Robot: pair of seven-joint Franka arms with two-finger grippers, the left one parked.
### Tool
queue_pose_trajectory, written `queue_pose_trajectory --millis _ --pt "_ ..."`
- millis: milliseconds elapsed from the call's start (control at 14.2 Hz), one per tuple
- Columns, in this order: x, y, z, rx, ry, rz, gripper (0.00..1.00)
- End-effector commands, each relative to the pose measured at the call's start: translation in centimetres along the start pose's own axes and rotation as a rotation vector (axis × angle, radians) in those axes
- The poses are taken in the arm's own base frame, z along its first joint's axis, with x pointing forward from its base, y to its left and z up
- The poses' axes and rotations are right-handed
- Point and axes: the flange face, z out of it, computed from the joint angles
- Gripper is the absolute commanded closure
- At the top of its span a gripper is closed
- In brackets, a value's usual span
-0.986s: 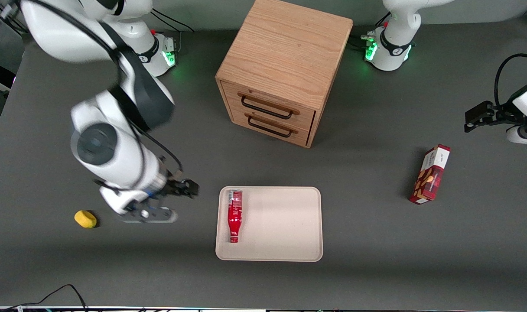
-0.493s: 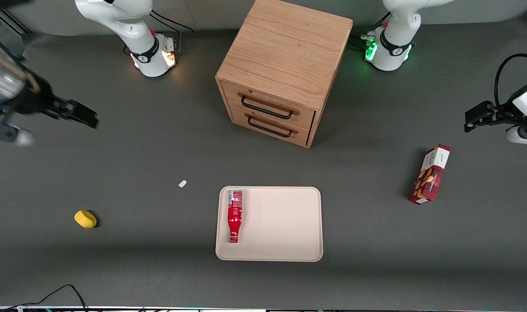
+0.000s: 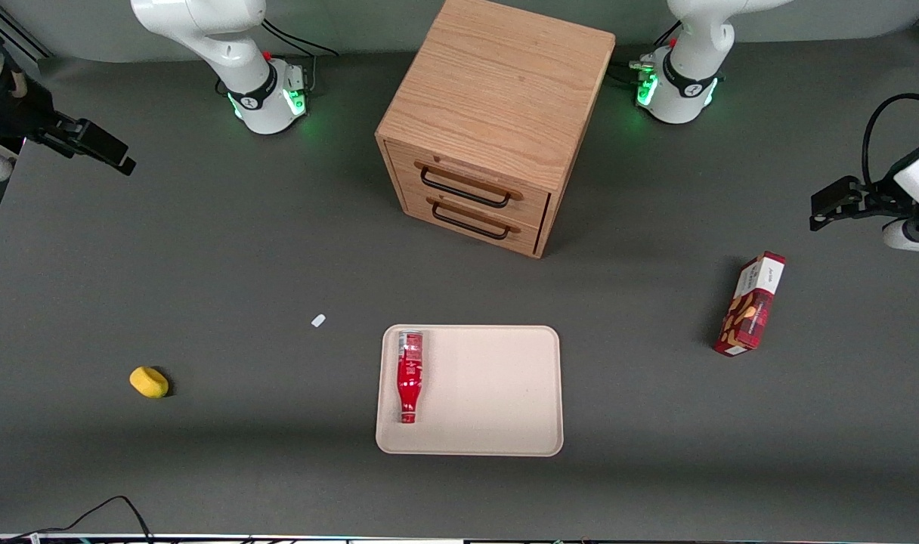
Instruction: Place coke bottle on tray
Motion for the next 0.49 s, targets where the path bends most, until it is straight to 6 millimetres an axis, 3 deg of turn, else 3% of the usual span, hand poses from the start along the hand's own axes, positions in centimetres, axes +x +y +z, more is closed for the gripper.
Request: queue_pose_trajectory --millis 0,211,423 --pt "-1.6 -0.1 0.9 0.024 0.002 -0.027 0.00" --pt "-1.4 -1.0 0.6 0.022 0.005 -0.045 0.00" --pt "0.0 -1.4 0.0 0.026 0.006 -0.026 0.00"
